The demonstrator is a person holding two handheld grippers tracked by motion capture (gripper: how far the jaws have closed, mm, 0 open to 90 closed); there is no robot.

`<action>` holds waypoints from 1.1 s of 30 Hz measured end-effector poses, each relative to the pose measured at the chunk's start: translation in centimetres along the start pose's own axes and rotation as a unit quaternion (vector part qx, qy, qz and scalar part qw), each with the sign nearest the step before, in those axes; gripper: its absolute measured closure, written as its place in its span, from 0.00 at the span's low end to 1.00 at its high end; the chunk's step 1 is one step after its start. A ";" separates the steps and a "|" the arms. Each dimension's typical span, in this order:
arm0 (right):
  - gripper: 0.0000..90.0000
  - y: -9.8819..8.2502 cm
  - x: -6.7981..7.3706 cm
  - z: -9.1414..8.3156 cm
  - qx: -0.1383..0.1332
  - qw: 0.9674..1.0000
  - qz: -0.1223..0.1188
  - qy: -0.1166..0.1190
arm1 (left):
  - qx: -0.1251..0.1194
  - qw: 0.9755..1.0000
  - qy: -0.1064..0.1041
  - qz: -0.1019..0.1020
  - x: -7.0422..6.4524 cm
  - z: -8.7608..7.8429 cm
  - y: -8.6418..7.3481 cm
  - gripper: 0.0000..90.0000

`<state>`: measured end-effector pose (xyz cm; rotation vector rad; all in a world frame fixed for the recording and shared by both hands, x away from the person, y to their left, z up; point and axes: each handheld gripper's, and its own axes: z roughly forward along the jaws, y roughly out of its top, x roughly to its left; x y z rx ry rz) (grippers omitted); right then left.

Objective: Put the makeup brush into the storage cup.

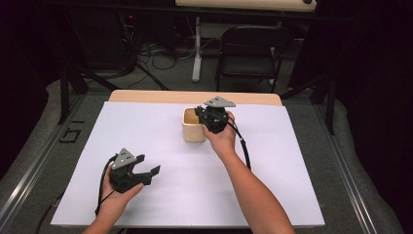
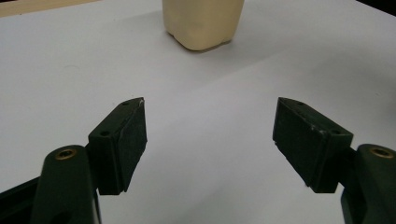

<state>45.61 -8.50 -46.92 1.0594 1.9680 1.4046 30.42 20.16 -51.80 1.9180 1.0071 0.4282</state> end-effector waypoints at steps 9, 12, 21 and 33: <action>0.93 -0.2 0.4 0.3 0.007 1.000 -0.004 0.000 | 0.000 1.000 0.000 0.001 0.0 0.0 0.0 0.29; 0.93 -0.2 0.3 0.4 0.009 1.000 -0.003 0.000 | 0.000 1.000 -0.001 0.000 0.0 0.0 0.0 0.29; 0.93 -0.4 0.2 0.4 0.016 1.000 -0.002 0.000 | 0.000 1.000 0.000 0.001 0.0 0.0 0.0 0.29; 0.55 -0.2 0.2 0.1 0.017 1.000 0.002 -0.009 | 0.002 1.000 -0.002 0.002 -0.1 0.0 0.0 0.29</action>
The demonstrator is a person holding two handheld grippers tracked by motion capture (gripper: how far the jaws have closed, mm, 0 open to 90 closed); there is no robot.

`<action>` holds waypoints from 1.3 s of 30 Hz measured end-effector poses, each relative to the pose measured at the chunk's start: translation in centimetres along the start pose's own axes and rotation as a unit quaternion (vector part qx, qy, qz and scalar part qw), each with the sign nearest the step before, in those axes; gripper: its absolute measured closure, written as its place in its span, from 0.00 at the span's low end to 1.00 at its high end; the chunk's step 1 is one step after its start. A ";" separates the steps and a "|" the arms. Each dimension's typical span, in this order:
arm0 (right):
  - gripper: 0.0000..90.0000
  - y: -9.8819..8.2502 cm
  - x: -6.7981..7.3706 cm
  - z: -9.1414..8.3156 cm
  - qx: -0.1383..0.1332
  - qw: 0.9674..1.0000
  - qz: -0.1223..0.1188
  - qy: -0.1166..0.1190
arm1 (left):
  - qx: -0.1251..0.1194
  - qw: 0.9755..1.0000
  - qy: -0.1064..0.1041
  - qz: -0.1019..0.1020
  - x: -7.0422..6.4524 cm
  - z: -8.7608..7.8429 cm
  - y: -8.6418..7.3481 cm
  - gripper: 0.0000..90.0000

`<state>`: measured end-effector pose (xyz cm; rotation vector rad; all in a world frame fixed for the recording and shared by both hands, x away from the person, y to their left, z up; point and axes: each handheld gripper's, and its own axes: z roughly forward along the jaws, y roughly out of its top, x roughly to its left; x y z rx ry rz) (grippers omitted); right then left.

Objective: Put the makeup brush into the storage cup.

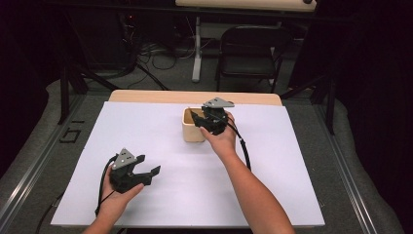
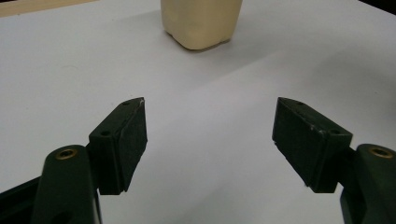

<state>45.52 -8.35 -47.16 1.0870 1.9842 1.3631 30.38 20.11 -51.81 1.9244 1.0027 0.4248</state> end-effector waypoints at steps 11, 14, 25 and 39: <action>0.47 -0.9 -1.1 -2.2 -0.012 1.000 -0.001 -0.006 | -0.001 1.000 0.002 0.000 0.0 0.0 0.0 0.29; 0.46 -1.3 -1.4 -2.9 -0.012 1.000 0.000 -0.006 | 0.000 1.000 0.003 -0.001 0.0 0.0 0.0 0.29; 0.43 -2.8 -2.1 -5.8 0.000 1.000 -0.012 -0.001 | -0.003 1.000 0.006 -0.009 0.1 -0.1 0.0 0.27; 0.37 -4.3 -2.2 -8.9 0.003 1.000 -0.014 0.005 | 0.001 1.000 0.003 -0.009 0.0 0.0 0.0 0.26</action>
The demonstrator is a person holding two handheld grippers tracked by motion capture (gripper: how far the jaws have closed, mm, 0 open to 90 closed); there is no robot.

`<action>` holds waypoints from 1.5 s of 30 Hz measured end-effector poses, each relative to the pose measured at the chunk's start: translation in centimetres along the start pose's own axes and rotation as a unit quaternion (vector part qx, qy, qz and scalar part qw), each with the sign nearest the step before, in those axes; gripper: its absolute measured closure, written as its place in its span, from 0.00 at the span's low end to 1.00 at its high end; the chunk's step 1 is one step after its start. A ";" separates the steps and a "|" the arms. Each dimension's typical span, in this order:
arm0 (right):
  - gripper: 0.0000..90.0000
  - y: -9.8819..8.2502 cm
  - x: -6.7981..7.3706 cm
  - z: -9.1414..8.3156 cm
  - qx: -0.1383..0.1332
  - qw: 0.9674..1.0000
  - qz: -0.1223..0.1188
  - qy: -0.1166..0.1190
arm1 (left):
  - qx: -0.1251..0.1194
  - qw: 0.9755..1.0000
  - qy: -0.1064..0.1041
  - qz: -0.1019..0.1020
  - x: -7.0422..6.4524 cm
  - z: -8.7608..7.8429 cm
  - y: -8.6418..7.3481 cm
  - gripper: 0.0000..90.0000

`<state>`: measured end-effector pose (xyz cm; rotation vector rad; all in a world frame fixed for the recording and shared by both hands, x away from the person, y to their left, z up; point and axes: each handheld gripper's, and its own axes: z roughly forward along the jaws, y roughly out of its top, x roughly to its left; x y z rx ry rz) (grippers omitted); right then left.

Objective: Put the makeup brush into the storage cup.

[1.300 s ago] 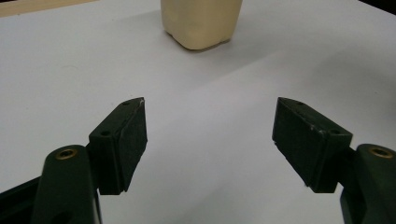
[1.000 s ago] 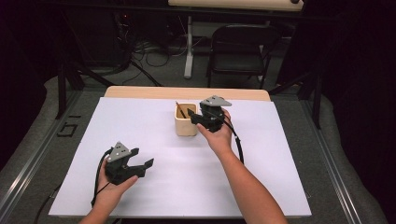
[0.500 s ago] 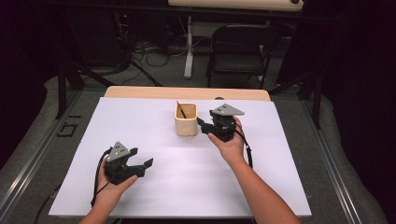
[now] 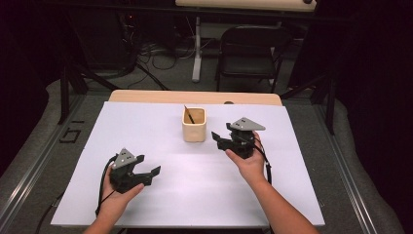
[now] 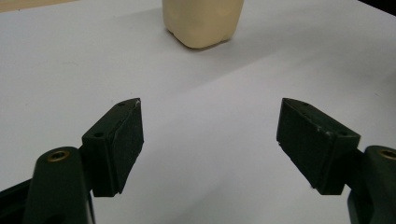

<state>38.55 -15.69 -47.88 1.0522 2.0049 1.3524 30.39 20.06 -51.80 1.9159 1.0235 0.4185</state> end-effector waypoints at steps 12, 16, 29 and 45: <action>0.38 -2.4 0.1 -2.8 -0.004 1.000 0.013 0.000 | 0.002 1.000 -0.002 0.002 -0.1 0.0 0.0 0.26; 0.38 -3.2 0.1 -3.6 -0.006 1.000 0.017 -0.003 | 0.002 1.000 -0.002 0.003 -0.1 0.0 0.0 0.26; 0.38 -5.9 0.0 -6.4 0.003 1.000 0.028 -0.005 | 0.002 1.000 -0.003 0.007 0.0 -0.4 -0.1 0.27; 0.38 -7.9 -0.2 -9.8 0.009 0.999 0.029 -0.016 | 0.001 1.000 0.002 0.005 0.5 -1.9 -1.1 0.27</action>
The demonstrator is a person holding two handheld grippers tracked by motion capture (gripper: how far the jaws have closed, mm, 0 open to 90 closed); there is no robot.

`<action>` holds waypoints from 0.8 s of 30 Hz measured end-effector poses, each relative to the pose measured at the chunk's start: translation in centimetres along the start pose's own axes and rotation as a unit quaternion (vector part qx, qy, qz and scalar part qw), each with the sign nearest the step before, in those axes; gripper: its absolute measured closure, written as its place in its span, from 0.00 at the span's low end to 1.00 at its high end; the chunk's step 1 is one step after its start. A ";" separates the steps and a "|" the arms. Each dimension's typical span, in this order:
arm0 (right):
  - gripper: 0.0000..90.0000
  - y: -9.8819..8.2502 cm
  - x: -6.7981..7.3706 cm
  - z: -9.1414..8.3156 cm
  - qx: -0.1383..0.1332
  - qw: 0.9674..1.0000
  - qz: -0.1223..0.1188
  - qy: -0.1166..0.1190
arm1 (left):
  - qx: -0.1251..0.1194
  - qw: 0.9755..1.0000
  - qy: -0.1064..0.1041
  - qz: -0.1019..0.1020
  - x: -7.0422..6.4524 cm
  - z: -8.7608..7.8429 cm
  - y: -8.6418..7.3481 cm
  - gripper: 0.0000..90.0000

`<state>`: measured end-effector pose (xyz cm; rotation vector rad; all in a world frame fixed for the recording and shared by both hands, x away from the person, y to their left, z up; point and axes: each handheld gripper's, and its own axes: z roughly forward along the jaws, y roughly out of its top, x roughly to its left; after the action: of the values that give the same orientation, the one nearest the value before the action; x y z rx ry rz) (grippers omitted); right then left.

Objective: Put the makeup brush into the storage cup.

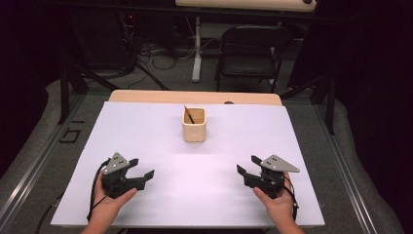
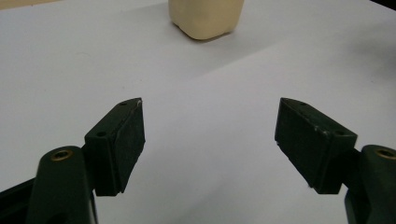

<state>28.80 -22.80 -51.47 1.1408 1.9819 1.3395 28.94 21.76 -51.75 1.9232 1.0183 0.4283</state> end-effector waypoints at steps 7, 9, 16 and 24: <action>0.38 -1.1 -0.1 -1.0 0.013 1.000 0.000 -0.005 | 0.002 1.000 -0.001 0.002 0.1 -0.4 -0.5 0.28; 0.38 -1.3 -0.1 -1.3 0.017 1.000 -0.002 -0.004 | 0.004 1.000 -0.002 0.002 0.1 -0.4 -0.6 0.28; 0.38 -2.0 -0.1 -1.7 0.024 1.000 -0.003 -0.004 | 0.006 1.000 -0.003 0.005 -0.1 -0.7 -1.0 0.28; 0.38 -2.4 -0.1 -1.6 0.030 0.999 -0.012 -0.004 | 0.007 1.000 -0.002 0.012 0.0 -0.5 -1.1 0.29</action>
<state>26.76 -24.14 -53.01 1.1432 2.0353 1.2696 28.09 22.29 -52.42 1.9497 0.9979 0.4320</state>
